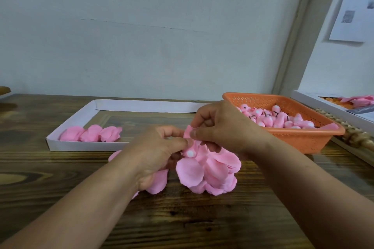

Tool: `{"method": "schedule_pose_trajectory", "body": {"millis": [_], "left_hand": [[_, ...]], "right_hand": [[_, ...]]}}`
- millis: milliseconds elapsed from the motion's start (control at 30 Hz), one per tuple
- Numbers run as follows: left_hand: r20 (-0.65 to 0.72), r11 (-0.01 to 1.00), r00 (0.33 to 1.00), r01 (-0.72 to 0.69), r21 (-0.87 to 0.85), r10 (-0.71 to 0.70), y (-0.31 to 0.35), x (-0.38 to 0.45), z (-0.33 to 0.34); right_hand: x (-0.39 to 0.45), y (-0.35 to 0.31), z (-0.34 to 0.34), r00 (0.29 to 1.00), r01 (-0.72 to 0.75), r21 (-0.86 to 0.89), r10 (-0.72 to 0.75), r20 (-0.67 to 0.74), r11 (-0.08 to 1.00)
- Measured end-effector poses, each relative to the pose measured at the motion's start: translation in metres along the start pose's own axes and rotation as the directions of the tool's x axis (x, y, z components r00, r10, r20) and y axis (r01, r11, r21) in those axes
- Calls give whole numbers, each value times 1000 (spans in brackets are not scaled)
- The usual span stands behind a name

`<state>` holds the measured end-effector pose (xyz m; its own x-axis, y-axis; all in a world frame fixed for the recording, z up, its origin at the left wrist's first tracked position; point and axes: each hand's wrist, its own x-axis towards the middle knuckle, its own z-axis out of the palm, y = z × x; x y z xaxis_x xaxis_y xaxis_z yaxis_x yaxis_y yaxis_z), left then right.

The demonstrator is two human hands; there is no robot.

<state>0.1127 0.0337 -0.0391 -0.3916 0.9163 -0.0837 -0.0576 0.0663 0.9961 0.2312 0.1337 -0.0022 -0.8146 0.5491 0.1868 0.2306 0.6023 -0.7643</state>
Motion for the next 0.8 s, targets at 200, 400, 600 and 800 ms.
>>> {"method": "schedule_pose_trajectory", "body": {"millis": [200, 400, 600, 800], "left_hand": [[5, 995, 998, 56, -82, -56, -8, 0, 3], [99, 943, 990, 127, -307, -101, -13, 1, 1], [195, 955, 981, 48, -291, 10, -19, -8, 0], [-13, 987, 992, -129, -97, 129, -30, -9, 13]], "right_hand": [[-1, 2, 8, 999, -32, 1, 33, -23, 999], [-1, 2, 7, 996, -80, 38, 81, -26, 996], [-1, 6, 4, 992, -108, 101, 113, -53, 989], [-1, 5, 7, 992, -95, 132, 104, -68, 987]]}}
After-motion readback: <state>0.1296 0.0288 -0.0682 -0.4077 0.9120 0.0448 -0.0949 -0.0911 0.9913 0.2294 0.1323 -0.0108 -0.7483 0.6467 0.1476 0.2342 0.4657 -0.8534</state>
